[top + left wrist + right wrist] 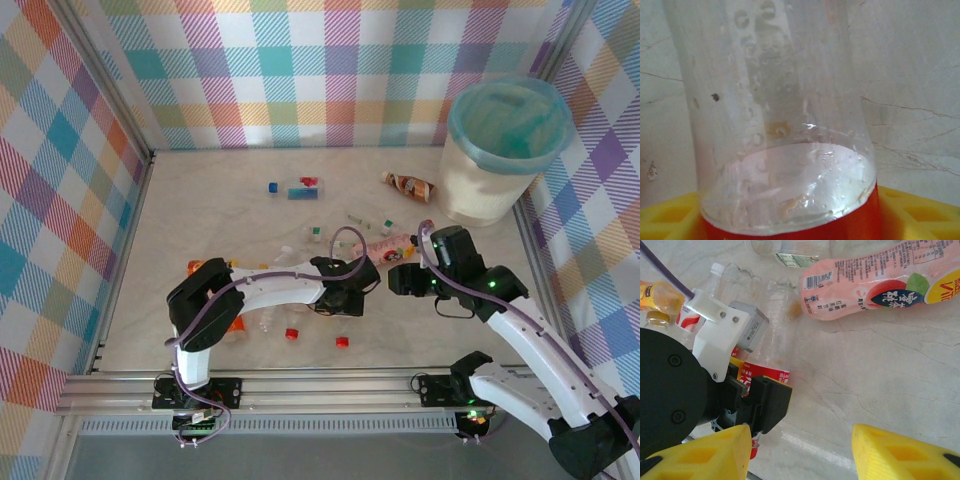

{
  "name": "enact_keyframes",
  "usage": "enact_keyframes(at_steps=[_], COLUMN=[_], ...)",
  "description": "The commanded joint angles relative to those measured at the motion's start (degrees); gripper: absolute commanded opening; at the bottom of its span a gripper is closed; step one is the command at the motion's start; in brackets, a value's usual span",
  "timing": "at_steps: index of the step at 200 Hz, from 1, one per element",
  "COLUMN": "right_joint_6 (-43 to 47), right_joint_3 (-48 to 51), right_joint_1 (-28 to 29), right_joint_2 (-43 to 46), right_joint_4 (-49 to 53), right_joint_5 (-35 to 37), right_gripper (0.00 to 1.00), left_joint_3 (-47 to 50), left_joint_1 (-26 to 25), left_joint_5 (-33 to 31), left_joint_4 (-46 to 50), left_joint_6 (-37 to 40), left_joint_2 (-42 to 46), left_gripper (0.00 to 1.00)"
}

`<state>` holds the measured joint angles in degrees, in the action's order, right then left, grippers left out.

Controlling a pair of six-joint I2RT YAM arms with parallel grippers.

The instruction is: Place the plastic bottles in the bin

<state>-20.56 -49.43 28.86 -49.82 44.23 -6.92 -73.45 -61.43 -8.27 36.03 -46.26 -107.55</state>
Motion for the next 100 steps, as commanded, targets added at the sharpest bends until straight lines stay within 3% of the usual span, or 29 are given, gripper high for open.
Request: enact_keyframes(at_steps=[1,58,100], right_joint_6=[-0.2,0.8,2.4], right_joint_3=[-3.7,-14.1,-22.6], right_joint_1=[0.3,0.3,0.3], right_joint_2=[0.2,-0.8,-1.8], right_joint_4=[-0.1,-0.9,-9.2], right_joint_5=[0.1,-1.2,-5.9], right_gripper=[0.56,0.56,0.58], left_joint_3=[0.1,-1.5,2.3], left_joint_1=[-0.4,-0.4,-1.7], left_joint_5=[-2.8,-9.5,-15.6], left_joint_4=[1.7,7.2,-3.5], left_joint_6=[1.1,3.6,20.4], left_joint_2=[6.1,19.9,33.4], left_gripper=[0.67,0.65,0.63])
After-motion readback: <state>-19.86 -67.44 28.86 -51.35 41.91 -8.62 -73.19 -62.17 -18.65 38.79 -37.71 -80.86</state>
